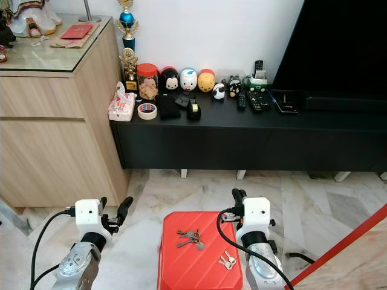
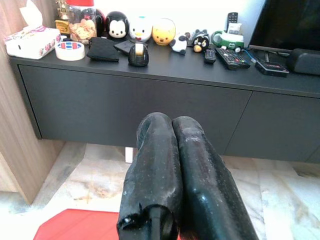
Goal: Hang keys on a hook
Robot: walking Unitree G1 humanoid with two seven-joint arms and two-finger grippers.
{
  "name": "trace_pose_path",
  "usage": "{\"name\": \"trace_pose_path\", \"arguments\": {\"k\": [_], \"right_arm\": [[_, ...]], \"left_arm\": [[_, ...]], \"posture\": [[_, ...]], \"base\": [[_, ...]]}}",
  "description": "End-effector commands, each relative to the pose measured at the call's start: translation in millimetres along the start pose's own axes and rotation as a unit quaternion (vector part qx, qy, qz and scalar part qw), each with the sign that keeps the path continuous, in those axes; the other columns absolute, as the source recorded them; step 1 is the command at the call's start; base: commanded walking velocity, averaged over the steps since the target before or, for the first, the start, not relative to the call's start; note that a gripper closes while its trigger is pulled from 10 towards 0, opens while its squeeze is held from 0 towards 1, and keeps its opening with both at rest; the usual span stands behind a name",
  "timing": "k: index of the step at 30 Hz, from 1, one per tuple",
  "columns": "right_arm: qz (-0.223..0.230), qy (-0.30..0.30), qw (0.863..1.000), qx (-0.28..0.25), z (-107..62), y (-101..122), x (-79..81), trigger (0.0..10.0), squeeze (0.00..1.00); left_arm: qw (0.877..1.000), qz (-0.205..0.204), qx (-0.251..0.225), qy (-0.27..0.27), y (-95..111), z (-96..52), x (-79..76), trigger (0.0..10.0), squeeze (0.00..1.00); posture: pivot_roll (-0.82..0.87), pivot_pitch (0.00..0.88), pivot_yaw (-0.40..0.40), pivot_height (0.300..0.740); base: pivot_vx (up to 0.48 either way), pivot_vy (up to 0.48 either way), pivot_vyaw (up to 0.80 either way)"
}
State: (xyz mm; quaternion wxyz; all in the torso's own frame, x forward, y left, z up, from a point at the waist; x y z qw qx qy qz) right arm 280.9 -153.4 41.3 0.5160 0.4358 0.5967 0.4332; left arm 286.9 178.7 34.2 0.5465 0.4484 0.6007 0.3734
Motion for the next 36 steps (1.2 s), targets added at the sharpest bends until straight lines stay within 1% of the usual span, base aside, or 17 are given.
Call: {"name": "trace_pose_path", "arguments": {"k": [1,8,16,21,25,30,32,34,36], "right_arm": [[-0.001,-0.011,1.0,-0.014,3.1,7,-5.6,10.0,0.0],[0.0,-0.012,1.0,-0.016,5.2,8,-4.2,10.0,0.0],[-0.001,-0.01,1.0,-0.011,6.1,7,-2.4,10.0,0.0],[0.008,-0.013,1.0,-0.008,8.8,8,-3.2,10.0,0.0],[0.015,-0.018,1.0,-0.012,10.3,10,-4.7,10.0,0.0],[0.014,-0.021,1.0,-0.005,11.2,8,-6.3,10.0,0.0],[0.026,-0.026,0.999,-0.002,12.5,7,-6.8,10.0,0.0],[0.028,-0.027,0.999,-0.001,13.0,7,-6.7,10.0,0.0],[0.033,-0.034,0.999,0.0,14.7,6,-6.2,10.0,0.0]], "left_arm": [[1.0,0.001,-0.002,-0.01,2,1.3,-4.7,10.0,0.0],[1.0,0.003,-0.011,-0.008,7,3.9,-5.0,10.0,0.0],[1.0,0.002,-0.014,-0.01,7,4.8,-7.4,10.0,0.0],[1.0,0.002,-0.019,-0.006,9,4.9,-6.8,10.0,0.0],[1.0,0.002,-0.021,-0.004,9,4.9,-6.2,10.0,0.0],[1.0,0.002,-0.025,-0.003,11,5.7,-7.4,10.0,0.0],[1.0,0.002,-0.03,-0.004,15,7.4,-8.4,10.0,0.0],[1.0,0.002,-0.031,-0.004,15,7.8,-8.3,10.0,0.0],[0.999,0.004,-0.032,-0.005,18,8.6,-7.4,10.0,0.0]], "posture": [[0.0,0.018,-0.103,0.74],[0.0,0.004,-0.101,0.74],[0.0,0.0,-0.102,0.74],[0.01,0.006,-0.107,0.74],[0.01,0.009,-0.108,0.716],[0.01,0.015,-0.109,0.696],[0.02,0.023,-0.1,0.681],[0.02,0.024,-0.097,0.676],[0.03,0.031,-0.085,0.661]], "base": [[0.0,0.0,0.0],[0.0,0.0,0.0],[0.0,0.0,0.0],[0.0,0.0,0.0],[0.0,0.0,0.0],[0.0,0.0,0.0],[0.0,0.0,0.0],[0.0,0.0,0.0],[0.0,0.0,0.0]]}}
Point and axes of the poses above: a point about 5 cm out from each wrist's last joint towards the gripper, its own z axis pointing out of the wrist towards the gripper, its own y axis along the axis of the wrist's last joint, x = y × z, the point moved 3 cm from there along z, pointing out of the wrist towards the gripper, and after that the axes turned 13 degrees about -z, right-handed, at the moved point
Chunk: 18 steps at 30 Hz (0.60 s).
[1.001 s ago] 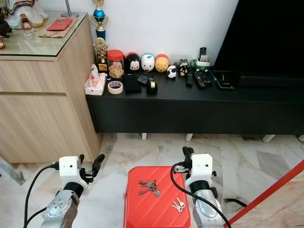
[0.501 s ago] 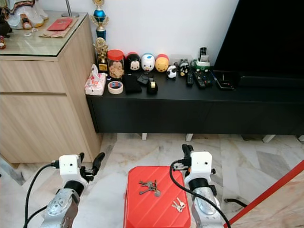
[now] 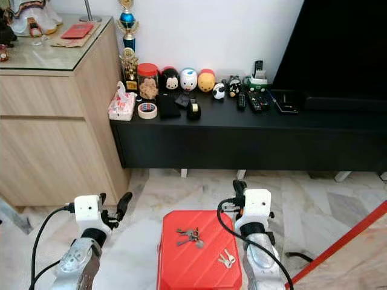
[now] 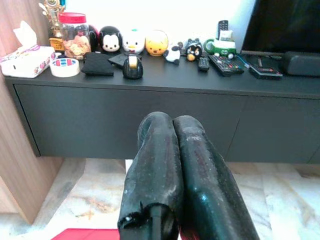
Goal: Hang keys on a hook
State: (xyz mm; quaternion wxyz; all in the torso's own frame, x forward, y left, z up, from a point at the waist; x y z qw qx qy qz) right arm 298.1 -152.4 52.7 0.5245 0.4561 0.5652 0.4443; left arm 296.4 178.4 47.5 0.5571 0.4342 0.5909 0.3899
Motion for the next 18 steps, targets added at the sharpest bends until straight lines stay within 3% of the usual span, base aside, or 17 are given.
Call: {"name": "trace_pose_path", "arguments": {"k": [1,11,18], "right_arm": [[0.01,-0.014,1.0,0.015,-1.1,-7,-3.6,10.0,0.0],[0.026,-0.046,0.998,0.03,0.9,-13,-8.8,10.0,0.0],[0.045,-0.06,0.993,0.092,2.9,-31,-14.0,10.0,0.0]], "left_arm": [[1.0,0.004,-0.007,-0.006,5,1.2,-2.6,10.0,0.0],[1.0,0.013,-0.005,-0.009,9,2.2,-0.4,10.0,0.0],[1.0,0.016,0.001,-0.012,7,2.2,-1.7,10.0,0.0]], "posture": [[0.03,0.032,-0.084,0.656],[0.03,0.046,-0.063,0.641],[0.03,0.05,-0.059,0.641]], "base": [[0.0,0.0,0.0],[0.0,0.0,0.0],[0.0,0.0,0.0]]}}
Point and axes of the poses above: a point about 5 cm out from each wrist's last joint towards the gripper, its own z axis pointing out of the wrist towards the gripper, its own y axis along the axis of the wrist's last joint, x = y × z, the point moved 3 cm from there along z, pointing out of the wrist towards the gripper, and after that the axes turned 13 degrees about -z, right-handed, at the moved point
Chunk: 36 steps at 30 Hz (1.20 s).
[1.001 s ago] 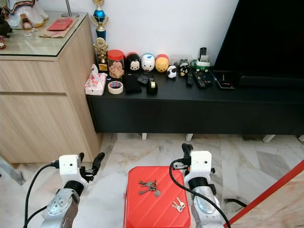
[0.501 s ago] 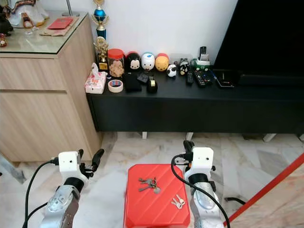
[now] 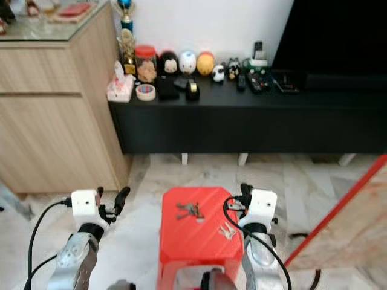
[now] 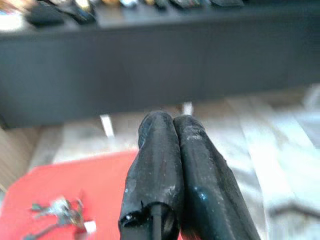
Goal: Hang keys on a hook
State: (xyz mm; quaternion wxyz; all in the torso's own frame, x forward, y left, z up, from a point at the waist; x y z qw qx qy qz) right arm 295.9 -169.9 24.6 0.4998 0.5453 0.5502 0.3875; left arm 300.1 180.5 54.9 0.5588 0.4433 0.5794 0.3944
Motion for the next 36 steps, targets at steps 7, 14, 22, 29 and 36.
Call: {"name": "trace_pose_path", "arguments": {"k": [7,14,22,29,36], "right_arm": [[0.018,-0.011,0.997,0.079,16.7,-15,-1.4,10.0,0.0],[0.008,-0.001,0.996,0.086,23.2,-13,4.4,10.0,0.0],[-0.008,0.003,0.996,0.093,21.6,-17,4.6,10.0,0.0],[0.0,-0.01,0.993,0.117,22.8,-24,1.2,10.0,0.0],[0.072,-0.055,0.983,0.161,27.6,-32,-6.0,10.0,0.0]], "left_arm": [[1.0,0.003,0.007,-0.006,-2,-1.0,-3.0,10.0,0.0],[1.0,0.002,0.009,-0.005,-2,-2.3,-3.3,10.0,0.0],[1.0,0.001,0.012,-0.007,-4,-2.3,-5.4,10.0,0.0],[1.0,0.0,0.013,-0.009,-5,-1.7,-6.8,10.0,0.0],[1.0,0.001,0.013,-0.008,-5,-3.3,-6.7,10.0,0.0]], "posture": [[0.03,0.052,-0.059,0.641],[0.03,0.057,-0.062,0.641],[0.03,0.056,-0.06,0.612],[0.03,0.057,-0.063,0.612],[0.03,0.062,-0.062,0.612]], "base": [[0.0,0.0,0.0],[0.0,0.0,0.0],[0.0,0.0,0.0],[0.0,0.0,0.0],[0.0,0.0,0.0]]}}
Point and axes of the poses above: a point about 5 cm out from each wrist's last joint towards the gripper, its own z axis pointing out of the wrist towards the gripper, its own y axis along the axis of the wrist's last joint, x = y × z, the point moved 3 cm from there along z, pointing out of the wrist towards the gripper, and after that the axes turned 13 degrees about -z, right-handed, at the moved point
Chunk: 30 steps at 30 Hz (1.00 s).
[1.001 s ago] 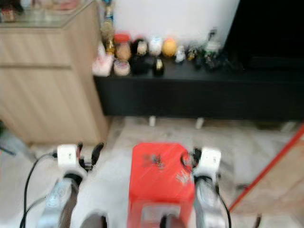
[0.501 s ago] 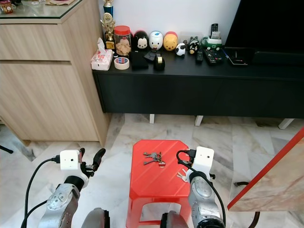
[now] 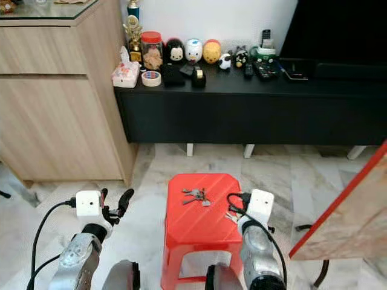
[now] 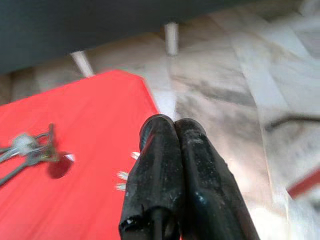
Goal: Hang keys on a hook
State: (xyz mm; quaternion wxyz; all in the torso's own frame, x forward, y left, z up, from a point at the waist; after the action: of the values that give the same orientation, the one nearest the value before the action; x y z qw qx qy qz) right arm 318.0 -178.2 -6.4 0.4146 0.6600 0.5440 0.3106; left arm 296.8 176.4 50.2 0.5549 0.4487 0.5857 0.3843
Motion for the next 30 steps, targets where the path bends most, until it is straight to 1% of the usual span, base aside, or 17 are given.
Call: {"name": "trace_pose_path", "arguments": {"k": [1,5,7,11,14,16,21,22,24,25,26,27,30], "right_arm": [[0.021,-0.015,0.999,0.026,2.0,-6,-5.2,10.0,0.0],[0.037,-0.022,0.998,0.044,5.4,-8,-6.3,10.0,0.0],[0.027,-0.022,0.998,0.047,7.0,-7,-4.6,10.0,0.0],[0.023,-0.025,0.998,0.047,7.6,-7,-4.4,10.0,0.0],[0.015,-0.036,0.997,0.062,7.8,-13,-8.2,10.0,0.0],[0.013,-0.035,0.997,0.062,8.3,-13,-8.2,10.0,0.0],[0.003,-0.015,0.999,0.043,11.2,-2,-1.6,10.0,0.0],[-0.007,-0.006,1.0,0.03,12.2,3,1.7,10.0,0.0],[-0.004,0.008,1.0,0.007,12.5,10,5.7,10.0,0.0],[-0.025,0.014,1.0,-0.005,12.7,14,8.9,10.0,0.0],[-0.04,0.016,0.999,-0.007,12.5,14,9.9,10.0,0.0],[-0.043,0.015,0.999,-0.008,12.1,14,9.7,10.0,0.0],[-0.034,0.02,0.999,-0.015,11.4,14,11.2,10.0,0.0]], "left_arm": [[1.0,0.004,0.0,-0.007,1,-0.6,-4.3,10.0,0.0],[1.0,0.004,-0.001,-0.008,1,-1.1,-5.2,10.0,0.0],[1.0,0.004,0.0,-0.009,1,-1.7,-5.8,10.0,0.0],[1.0,0.004,0.0,-0.01,1,-1.7,-6.5,10.0,0.0],[1.0,0.003,-0.003,-0.013,3,-1.5,-9.7,10.0,0.0],[1.0,0.003,-0.004,-0.013,3,-3.5,-10.4,10.0,0.0],[1.0,0.003,-0.004,-0.013,3,-7.0,-10.6,10.0,0.0],[1.0,0.001,-0.005,-0.012,3,-9.7,-10.9,10.0,0.0],[1.0,0.001,-0.006,-0.012,3,-12.9,-11.5,10.0,0.0],[1.0,0.0,-0.004,-0.011,2,-14.6,-11.9,10.0,0.0],[1.0,-0.001,-0.003,-0.01,2,-16.0,-12.3,10.0,0.0],[1.0,-0.001,-0.004,-0.011,2,-17.7,-12.7,10.0,0.0],[1.0,-0.001,-0.003,-0.01,2,-19.9,-13.6,10.0,0.0]], "posture": [[0.03,0.063,-0.063,0.612],[0.04,0.069,-0.064,0.612],[0.04,0.074,-0.066,0.612],[0.04,0.078,-0.067,0.612],[0.05,0.1,-0.074,0.612],[0.05,0.11,-0.077,0.612],[0.05,0.129,-0.082,0.612],[0.05,0.144,-0.085,0.604],[0.05,0.154,-0.088,0.594],[0.05,0.165,-0.09,0.584],[0.05,0.17,-0.091,0.574],[0.05,0.175,-0.092,0.569],[0.06,0.187,-0.094,0.564]], "base": [[0.0,0.0,0.0],[0.0,0.0,0.0],[0.0,0.0,0.0],[0.0,0.0,0.0],[0.0,0.0,0.0],[0.0,0.0,0.0],[0.0,0.0,0.0],[0.0,0.0,0.0],[0.0,0.0,0.0],[0.0,0.0,0.0],[0.0,0.0,0.0],[0.0,0.0,0.0],[0.0,0.0,0.0]]}}
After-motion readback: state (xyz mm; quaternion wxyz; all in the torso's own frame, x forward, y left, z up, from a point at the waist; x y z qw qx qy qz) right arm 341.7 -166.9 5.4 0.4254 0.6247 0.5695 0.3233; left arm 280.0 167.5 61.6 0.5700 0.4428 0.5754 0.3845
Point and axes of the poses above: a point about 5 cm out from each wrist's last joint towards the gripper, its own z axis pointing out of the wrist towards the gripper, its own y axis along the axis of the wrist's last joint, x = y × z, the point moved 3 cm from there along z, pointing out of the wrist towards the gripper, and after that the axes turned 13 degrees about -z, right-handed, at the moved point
